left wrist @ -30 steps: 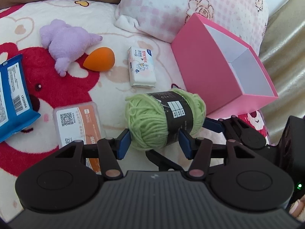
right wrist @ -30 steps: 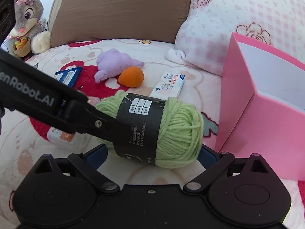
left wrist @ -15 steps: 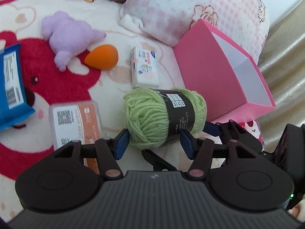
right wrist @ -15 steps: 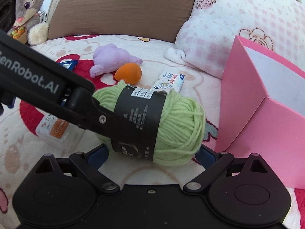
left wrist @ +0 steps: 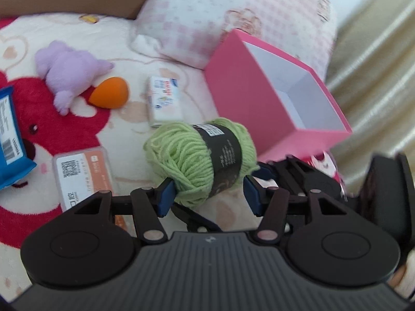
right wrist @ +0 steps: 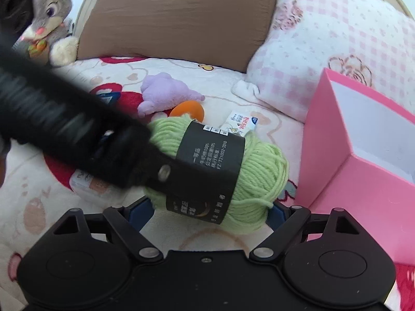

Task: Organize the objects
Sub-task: 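Carry the yarn skein with the left gripper over the pink box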

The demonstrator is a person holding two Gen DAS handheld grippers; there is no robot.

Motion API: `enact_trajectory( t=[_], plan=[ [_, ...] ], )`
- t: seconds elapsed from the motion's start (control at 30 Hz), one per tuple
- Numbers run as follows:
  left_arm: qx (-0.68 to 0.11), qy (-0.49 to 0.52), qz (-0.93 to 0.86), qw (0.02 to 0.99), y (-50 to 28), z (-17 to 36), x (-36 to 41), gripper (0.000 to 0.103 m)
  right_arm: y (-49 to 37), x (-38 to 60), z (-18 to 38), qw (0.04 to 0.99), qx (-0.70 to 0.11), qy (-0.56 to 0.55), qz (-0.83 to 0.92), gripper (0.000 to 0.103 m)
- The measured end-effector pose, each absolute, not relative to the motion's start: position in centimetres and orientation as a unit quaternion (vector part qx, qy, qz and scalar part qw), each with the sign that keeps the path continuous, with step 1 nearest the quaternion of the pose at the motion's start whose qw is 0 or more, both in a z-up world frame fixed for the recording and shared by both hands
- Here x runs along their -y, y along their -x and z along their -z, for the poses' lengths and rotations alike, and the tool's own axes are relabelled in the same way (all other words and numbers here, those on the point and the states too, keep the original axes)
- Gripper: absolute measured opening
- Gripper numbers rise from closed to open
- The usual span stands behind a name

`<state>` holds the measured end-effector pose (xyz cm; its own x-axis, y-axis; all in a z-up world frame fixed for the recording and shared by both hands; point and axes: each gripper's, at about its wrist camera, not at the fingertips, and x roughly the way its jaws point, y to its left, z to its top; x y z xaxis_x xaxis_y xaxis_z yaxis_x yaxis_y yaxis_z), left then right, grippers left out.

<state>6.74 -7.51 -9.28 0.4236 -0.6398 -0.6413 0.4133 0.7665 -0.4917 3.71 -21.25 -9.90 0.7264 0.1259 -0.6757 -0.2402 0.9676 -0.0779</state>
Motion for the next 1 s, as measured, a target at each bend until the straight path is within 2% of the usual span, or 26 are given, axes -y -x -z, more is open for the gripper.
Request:
enact_trajectory(
  t=[0.27,0.33,0.37,1.0],
  plan=[
    [-0.438,0.11,0.333,0.828,-5.2,7.4,7.8,0.056,-2.5,21.4,8.6,0.925,-0.358,0.07,-0.106,0.09],
    [-0.442,0.11,0.328,0.828,-4.9,6.9,7.8,0.055,-2.0,21.3,8.2,0.926,-0.354,0.078,-0.1,0.087],
    [-0.447,0.102,0.313,0.832,-4.8,6.7,8.0,0.05,-1.8,21.1,8.1,0.926,-0.355,0.09,-0.095,0.086],
    [-0.449,0.082,0.308,0.835,-1.9,-0.3,8.6,0.046,1.3,22.1,2.3,0.932,-0.344,0.059,-0.096,0.084]
  ],
)
